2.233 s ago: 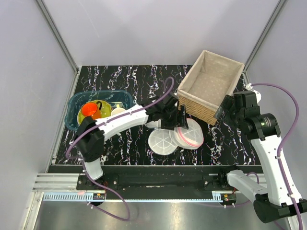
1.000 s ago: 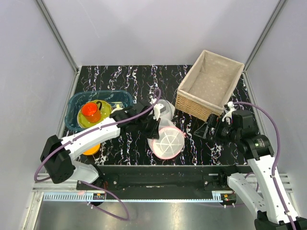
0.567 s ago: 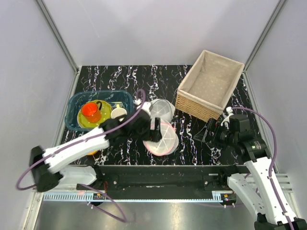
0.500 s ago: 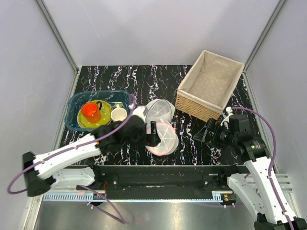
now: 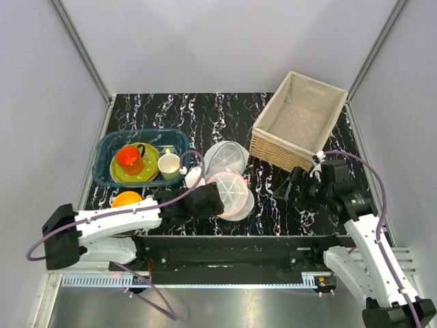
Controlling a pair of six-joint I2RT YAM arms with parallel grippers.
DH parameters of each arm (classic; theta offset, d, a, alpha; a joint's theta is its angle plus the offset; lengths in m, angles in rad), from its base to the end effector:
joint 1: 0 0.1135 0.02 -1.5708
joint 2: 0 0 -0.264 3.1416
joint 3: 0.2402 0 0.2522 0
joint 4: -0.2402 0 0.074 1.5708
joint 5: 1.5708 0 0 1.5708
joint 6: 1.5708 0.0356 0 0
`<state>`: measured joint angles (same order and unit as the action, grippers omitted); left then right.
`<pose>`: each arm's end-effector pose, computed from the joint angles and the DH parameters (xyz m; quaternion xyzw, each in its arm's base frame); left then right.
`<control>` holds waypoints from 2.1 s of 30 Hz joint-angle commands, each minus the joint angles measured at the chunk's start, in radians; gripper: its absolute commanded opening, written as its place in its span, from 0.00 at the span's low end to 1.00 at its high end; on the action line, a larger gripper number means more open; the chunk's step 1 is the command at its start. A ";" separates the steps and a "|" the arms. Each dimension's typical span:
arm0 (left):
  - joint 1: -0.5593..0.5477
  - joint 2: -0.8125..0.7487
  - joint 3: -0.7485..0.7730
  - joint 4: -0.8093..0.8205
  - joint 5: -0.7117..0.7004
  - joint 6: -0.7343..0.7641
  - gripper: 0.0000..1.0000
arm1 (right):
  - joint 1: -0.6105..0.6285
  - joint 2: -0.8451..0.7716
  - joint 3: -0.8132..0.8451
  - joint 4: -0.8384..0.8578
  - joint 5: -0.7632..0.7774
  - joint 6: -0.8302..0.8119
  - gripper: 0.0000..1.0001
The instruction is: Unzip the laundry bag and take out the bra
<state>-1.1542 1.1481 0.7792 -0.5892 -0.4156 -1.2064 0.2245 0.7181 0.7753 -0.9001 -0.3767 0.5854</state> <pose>0.1034 -0.1982 0.2347 -0.0865 0.9310 -0.1980 0.2942 0.1273 0.0425 0.2811 0.0992 0.9150 0.2986 0.2525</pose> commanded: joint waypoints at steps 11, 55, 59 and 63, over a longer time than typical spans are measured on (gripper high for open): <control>0.186 0.071 0.199 0.194 0.615 0.631 0.00 | 0.006 0.102 0.028 0.128 -0.188 -0.058 1.00; -0.021 -0.140 0.074 0.026 0.364 0.121 0.84 | 0.006 0.038 -0.091 0.075 -0.105 0.027 1.00; -0.093 -0.159 0.028 -0.027 0.250 0.010 0.84 | 0.006 0.053 -0.094 0.078 -0.113 0.024 1.00; -0.096 -0.174 -0.029 -0.029 0.149 -0.009 0.84 | 0.006 0.049 -0.108 0.102 -0.148 0.008 1.00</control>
<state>-1.2438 0.9997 0.7872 -0.6064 -0.1066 -1.1305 0.2249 0.7719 0.6777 -0.8509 -0.4896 0.6071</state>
